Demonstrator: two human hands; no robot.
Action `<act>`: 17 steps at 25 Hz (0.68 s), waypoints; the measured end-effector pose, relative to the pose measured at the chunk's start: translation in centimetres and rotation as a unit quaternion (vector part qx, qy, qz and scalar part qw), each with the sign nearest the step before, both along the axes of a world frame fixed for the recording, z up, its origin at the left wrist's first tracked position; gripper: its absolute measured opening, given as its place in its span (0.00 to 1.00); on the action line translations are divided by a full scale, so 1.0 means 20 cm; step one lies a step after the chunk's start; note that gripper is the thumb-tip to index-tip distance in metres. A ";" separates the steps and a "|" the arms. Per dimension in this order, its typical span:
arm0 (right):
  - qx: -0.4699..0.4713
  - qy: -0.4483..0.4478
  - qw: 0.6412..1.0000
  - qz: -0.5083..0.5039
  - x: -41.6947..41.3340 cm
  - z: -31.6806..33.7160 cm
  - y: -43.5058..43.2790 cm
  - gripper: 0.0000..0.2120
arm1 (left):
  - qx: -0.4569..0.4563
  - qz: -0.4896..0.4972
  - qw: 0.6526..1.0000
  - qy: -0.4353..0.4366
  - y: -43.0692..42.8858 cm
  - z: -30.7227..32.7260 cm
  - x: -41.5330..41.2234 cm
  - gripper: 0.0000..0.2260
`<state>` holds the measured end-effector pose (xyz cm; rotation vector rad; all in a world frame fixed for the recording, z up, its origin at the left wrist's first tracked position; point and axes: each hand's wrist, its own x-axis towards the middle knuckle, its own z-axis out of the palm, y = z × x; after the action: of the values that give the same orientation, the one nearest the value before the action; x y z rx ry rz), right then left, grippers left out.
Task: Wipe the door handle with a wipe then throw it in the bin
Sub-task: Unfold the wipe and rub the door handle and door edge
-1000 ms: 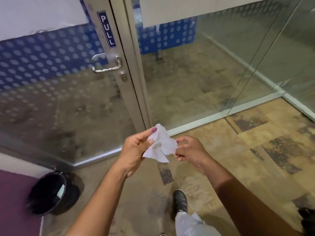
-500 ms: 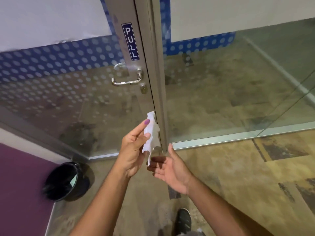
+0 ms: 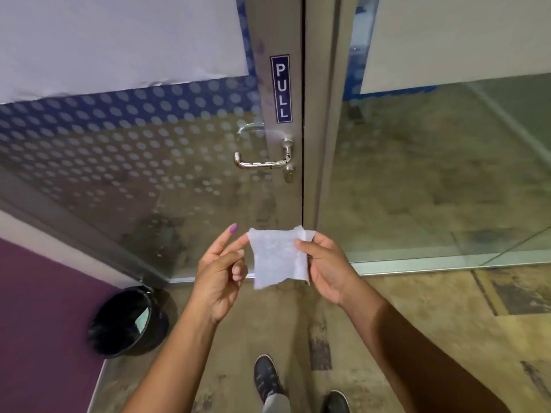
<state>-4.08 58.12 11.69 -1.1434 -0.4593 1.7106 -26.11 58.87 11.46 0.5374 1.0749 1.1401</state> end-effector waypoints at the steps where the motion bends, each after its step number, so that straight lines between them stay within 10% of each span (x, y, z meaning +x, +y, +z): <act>1: 0.005 -0.035 0.999 0.015 -0.01 0.05 0.04 0.08 | -0.006 -0.006 1.000 0.008 0.05 -0.01 -0.03 0.23; 6: 0.103 -0.194 0.972 0.079 -0.17 0.29 0.23 0.10 | -0.050 -0.049 0.998 -0.004 0.25 -0.09 -0.13 0.15; 9: 0.148 -0.270 0.943 0.130 -0.33 0.40 0.30 0.15 | -0.124 -0.156 0.975 -0.101 0.21 -0.16 -0.04 0.38; 13: 0.179 -0.318 0.922 0.129 -0.44 0.49 0.37 0.13 | -0.055 -0.137 0.932 -0.330 0.18 -0.13 0.03 0.44; 17: 0.130 -0.310 0.938 0.083 -0.38 0.47 0.41 0.16 | 0.022 -0.086 0.940 -0.329 0.30 -0.04 -0.13 0.39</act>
<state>-11.62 66.36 21.02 -1.4645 -1.1652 1.3408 -28.63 64.90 10.72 0.2420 0.4142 1.0770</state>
